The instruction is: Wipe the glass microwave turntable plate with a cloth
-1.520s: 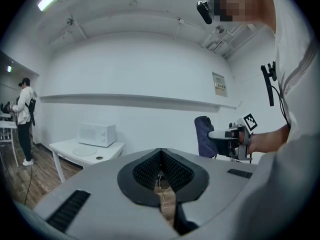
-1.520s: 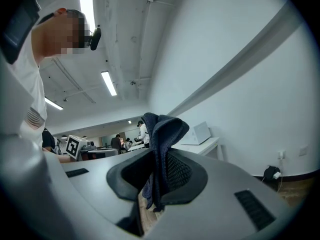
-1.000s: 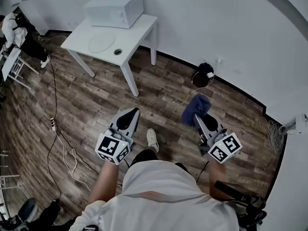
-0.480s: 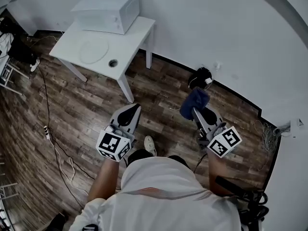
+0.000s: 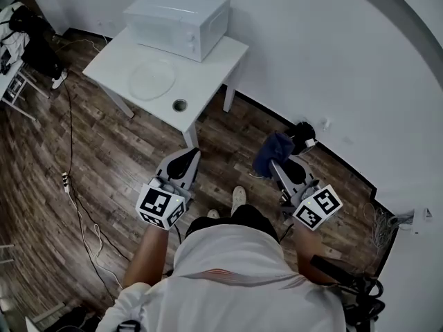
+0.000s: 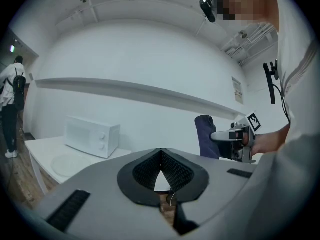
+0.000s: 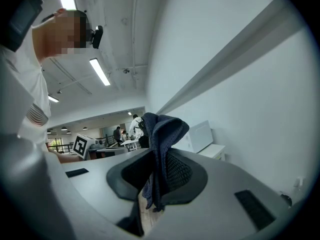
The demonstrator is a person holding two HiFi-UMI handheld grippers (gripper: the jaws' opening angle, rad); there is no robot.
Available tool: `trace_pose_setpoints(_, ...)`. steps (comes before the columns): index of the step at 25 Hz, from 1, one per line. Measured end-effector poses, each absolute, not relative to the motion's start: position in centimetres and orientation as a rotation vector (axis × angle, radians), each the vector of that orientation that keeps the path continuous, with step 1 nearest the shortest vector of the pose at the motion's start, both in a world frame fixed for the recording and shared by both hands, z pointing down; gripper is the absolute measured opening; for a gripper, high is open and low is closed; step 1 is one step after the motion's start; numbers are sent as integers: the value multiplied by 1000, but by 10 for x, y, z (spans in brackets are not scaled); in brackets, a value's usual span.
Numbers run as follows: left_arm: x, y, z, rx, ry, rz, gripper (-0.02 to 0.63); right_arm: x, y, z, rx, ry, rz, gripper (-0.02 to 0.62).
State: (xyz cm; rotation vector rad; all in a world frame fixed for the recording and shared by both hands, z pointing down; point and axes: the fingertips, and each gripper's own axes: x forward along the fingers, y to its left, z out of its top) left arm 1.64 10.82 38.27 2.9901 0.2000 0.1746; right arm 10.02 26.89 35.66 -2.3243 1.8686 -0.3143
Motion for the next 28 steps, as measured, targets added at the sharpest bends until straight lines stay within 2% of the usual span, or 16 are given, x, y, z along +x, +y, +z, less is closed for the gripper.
trace_pose_setpoints(20,145,-39,360,2951,-499,74,11,287,80,350,-1870,2342,-343,61)
trace_pose_setpoints(28,141,-74,355,2901,-799,130,11,315,15,350,-1635,2482,-383,61)
